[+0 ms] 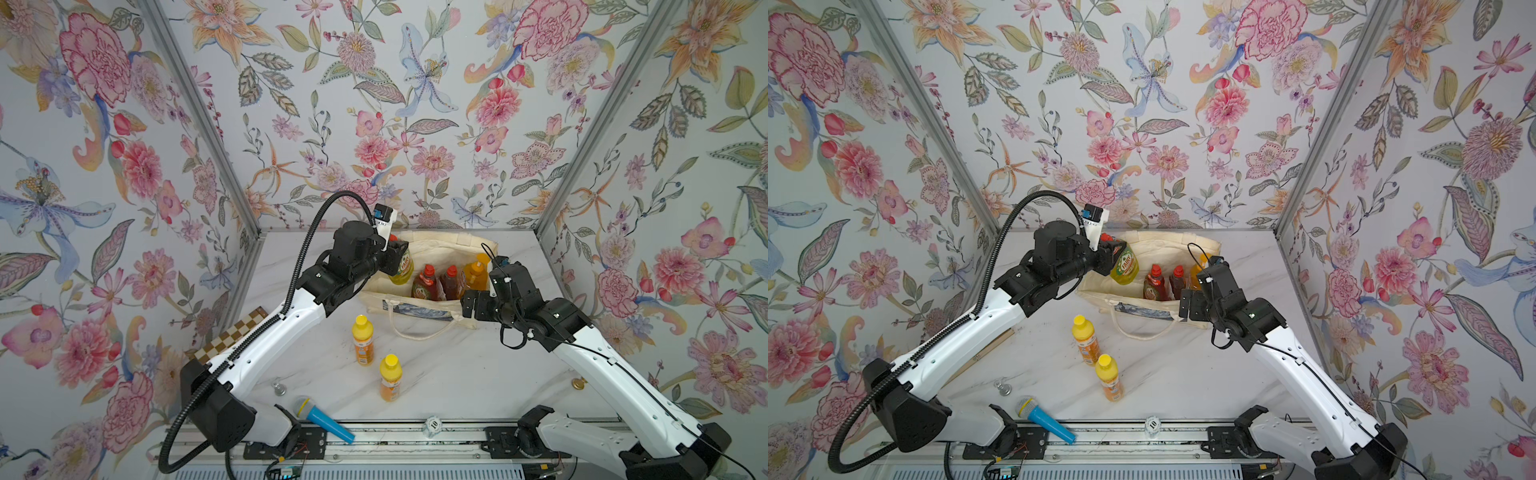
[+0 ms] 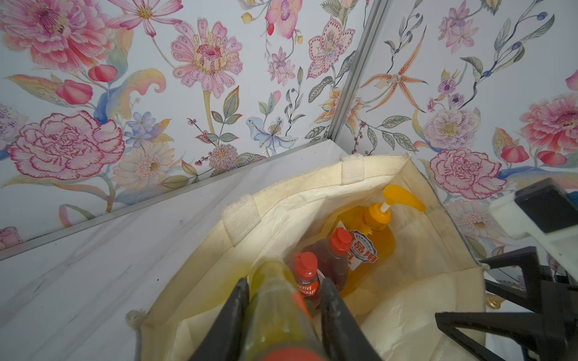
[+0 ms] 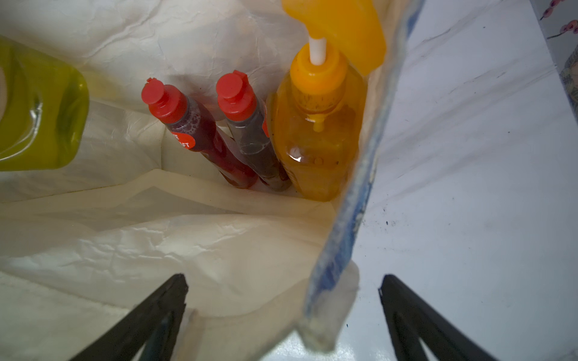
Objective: Pack dish soap into the shopping bag
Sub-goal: Place the bottle of dish soap in the shopping bag.
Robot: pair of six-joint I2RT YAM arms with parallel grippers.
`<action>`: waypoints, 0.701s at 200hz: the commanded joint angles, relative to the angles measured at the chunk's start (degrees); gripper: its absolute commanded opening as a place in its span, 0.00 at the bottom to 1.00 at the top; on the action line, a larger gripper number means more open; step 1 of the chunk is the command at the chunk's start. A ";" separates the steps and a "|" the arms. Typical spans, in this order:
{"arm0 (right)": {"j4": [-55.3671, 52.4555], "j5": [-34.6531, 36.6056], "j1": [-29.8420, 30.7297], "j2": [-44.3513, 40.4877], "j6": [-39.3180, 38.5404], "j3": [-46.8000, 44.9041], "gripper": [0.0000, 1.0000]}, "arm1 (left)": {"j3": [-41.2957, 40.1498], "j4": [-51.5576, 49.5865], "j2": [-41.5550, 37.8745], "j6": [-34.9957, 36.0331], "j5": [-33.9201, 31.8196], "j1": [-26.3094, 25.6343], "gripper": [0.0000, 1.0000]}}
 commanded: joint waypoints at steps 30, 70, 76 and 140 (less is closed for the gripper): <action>-1.43 0.49 2.42 1.87 -0.20 -0.47 0.99 | -0.04 12.42 3.06 3.35 -2.29 -0.85 0.00; -1.47 1.14 3.34 3.17 -0.70 0.27 0.99 | -0.12 13.76 6.78 3.99 -3.42 -0.92 0.00; -1.44 1.23 3.35 3.20 -0.76 0.33 0.99 | 0.00 13.83 8.27 3.93 -3.46 -0.92 0.00; -1.46 1.85 3.44 3.18 -1.20 1.42 0.99 | 5.58 7.52 13.89 9.89 0.80 -0.92 0.00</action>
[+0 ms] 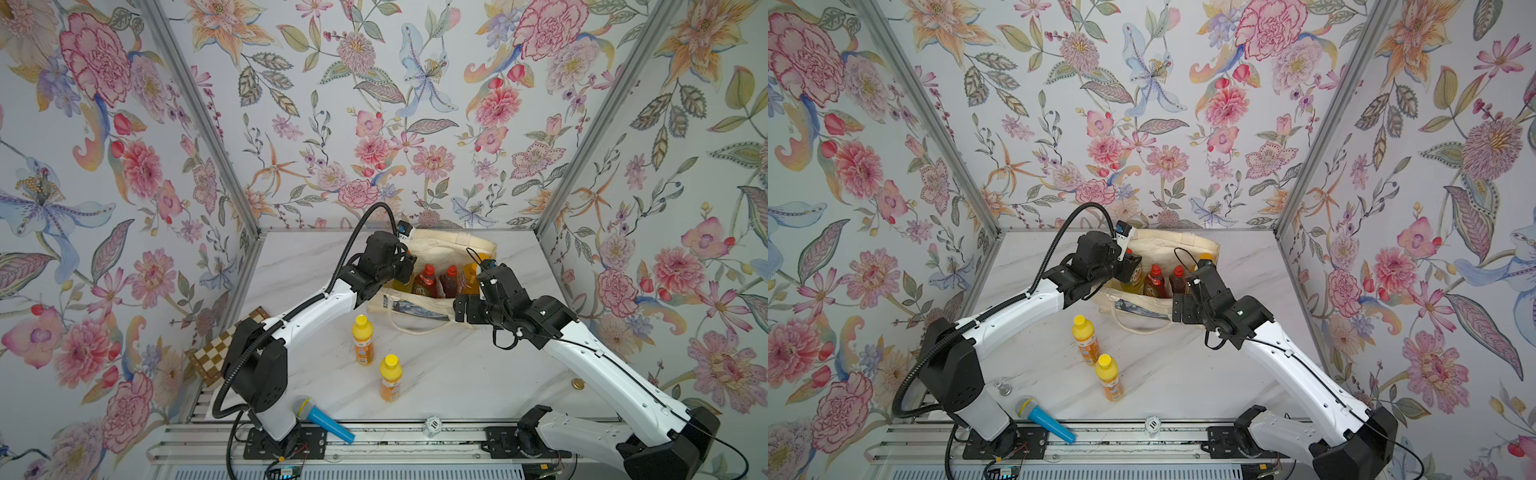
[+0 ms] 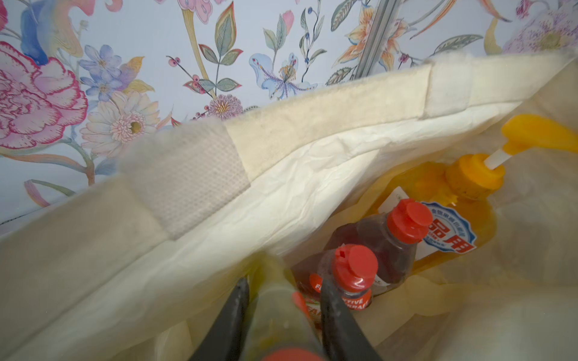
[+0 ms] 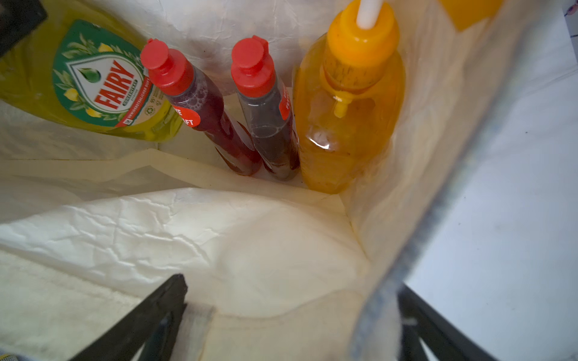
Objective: Pack dish soap into the shopping bag
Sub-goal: Place the bottle of dish soap in the shopping bag.
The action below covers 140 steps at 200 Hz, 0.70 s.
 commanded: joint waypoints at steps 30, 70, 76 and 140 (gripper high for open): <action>-1.29 0.72 0.59 0.39 -1.12 1.93 0.99 | 11.94 -4.77 2.80 11.93 5.37 -0.35 0.00; -1.29 0.80 0.60 0.35 -1.26 2.20 0.99 | 15.98 -9.36 5.88 14.62 5.95 0.66 0.00; -1.31 0.81 0.58 0.24 -1.27 2.24 0.99 | 15.78 -8.83 5.97 13.89 6.60 0.79 0.00; -1.24 0.98 0.59 0.32 -1.67 2.97 0.99 | 13.91 -3.15 8.77 6.14 8.60 0.82 0.00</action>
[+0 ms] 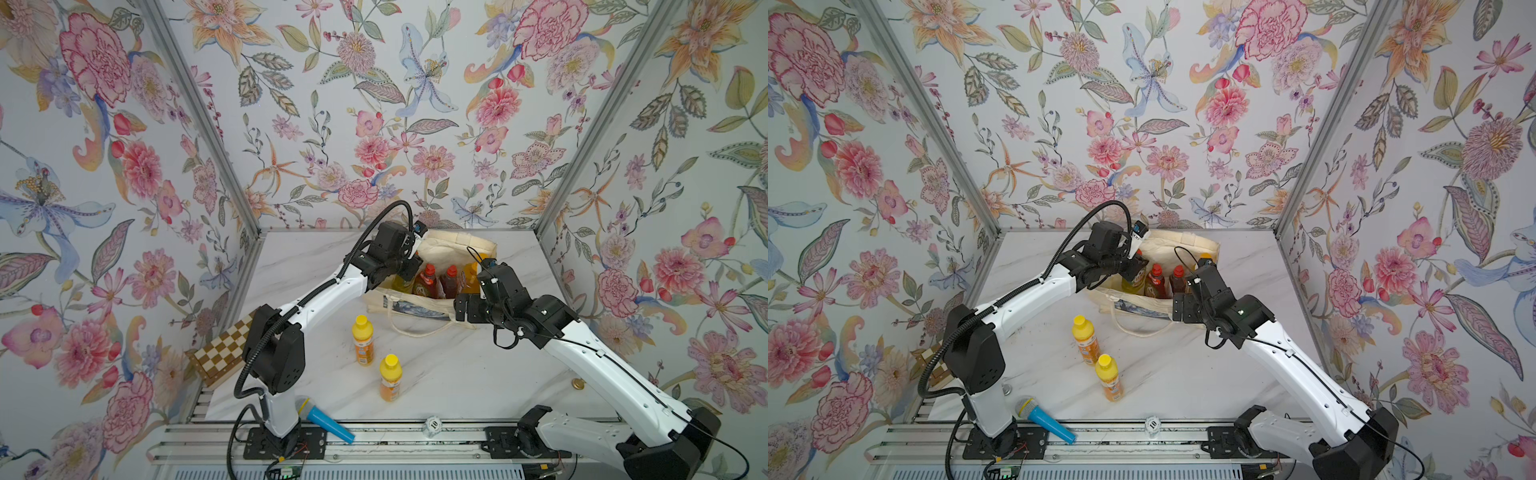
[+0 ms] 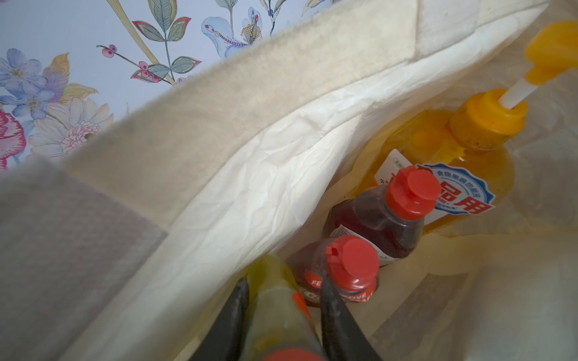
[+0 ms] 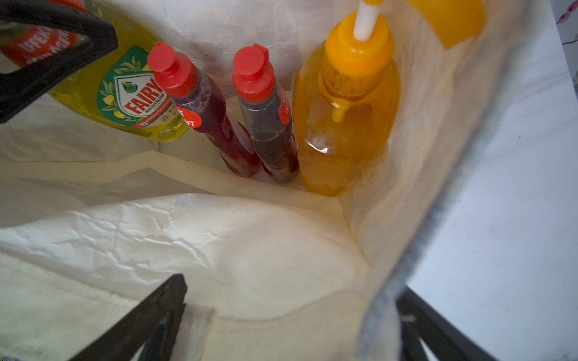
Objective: Pack dish soap into the shopping bag
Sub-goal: Place the bottle of dish soap in the shopping bag.
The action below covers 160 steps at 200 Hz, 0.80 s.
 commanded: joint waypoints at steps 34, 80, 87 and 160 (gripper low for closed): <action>-0.92 0.50 0.60 0.30 -1.16 2.25 0.99 | 2.27 9.10 2.12 -5.25 1.32 0.18 0.00; -0.84 0.33 0.60 0.31 -1.34 2.57 0.99 | 4.07 8.31 4.47 -6.39 -0.53 0.40 0.00; -0.85 0.33 0.60 0.39 -1.29 2.54 0.99 | 4.12 8.32 4.77 -6.78 -0.50 0.48 0.00; -0.87 0.59 0.62 0.40 -1.74 2.87 0.99 | 3.68 10.07 6.79 -9.29 -1.85 0.48 0.00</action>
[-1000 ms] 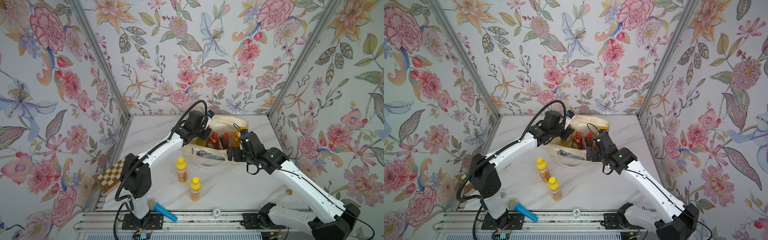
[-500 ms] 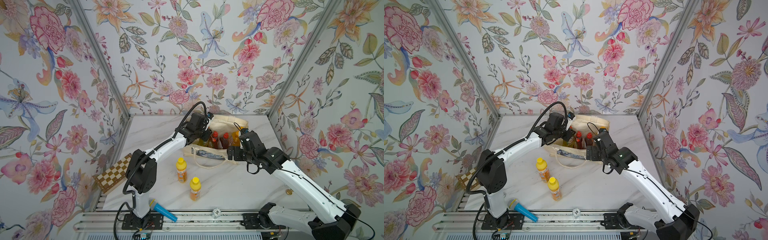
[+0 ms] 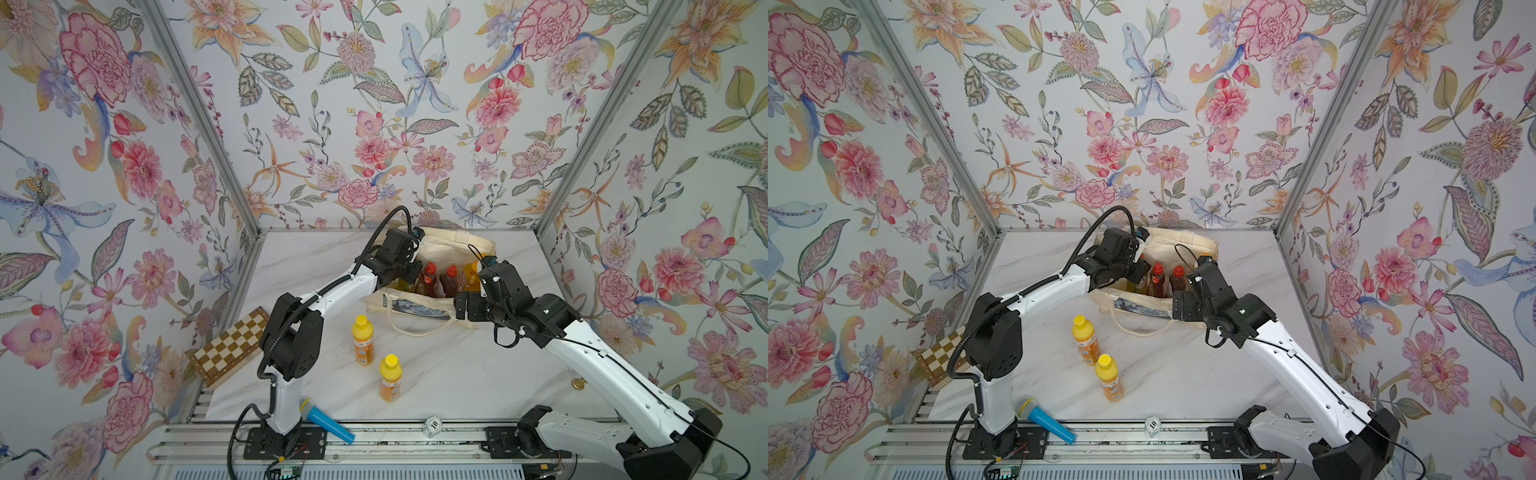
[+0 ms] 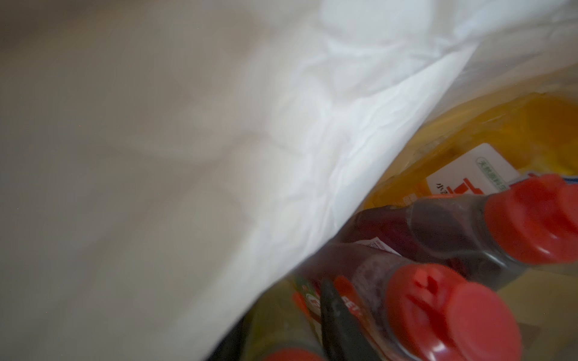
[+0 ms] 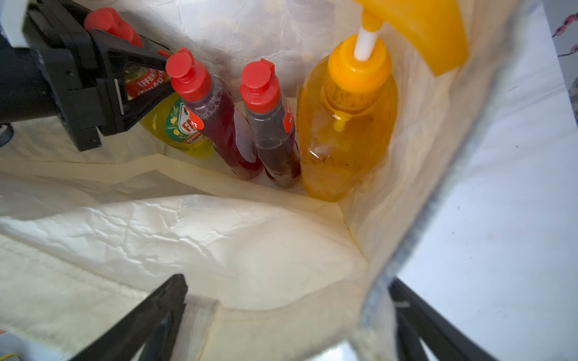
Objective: Pack dish soap into the shopping bag
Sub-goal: Place the bottle of dish soap in the shopping bag.
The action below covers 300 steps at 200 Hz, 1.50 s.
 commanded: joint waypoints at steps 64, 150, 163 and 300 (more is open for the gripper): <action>-0.75 0.57 0.68 0.32 -0.70 1.34 0.99 | -0.34 10.36 0.05 -4.18 -0.84 -0.06 0.00; -0.64 0.66 0.77 0.48 -0.75 1.12 0.99 | -1.10 10.84 1.17 -6.32 -0.87 -0.26 0.26; -0.51 0.71 0.73 0.47 -0.75 1.17 0.99 | -1.01 10.73 0.81 -6.12 -1.53 -0.38 0.33; -0.21 0.74 0.73 0.83 -0.98 1.16 0.99 | 0.27 8.19 -2.90 -4.56 -6.01 -0.52 0.50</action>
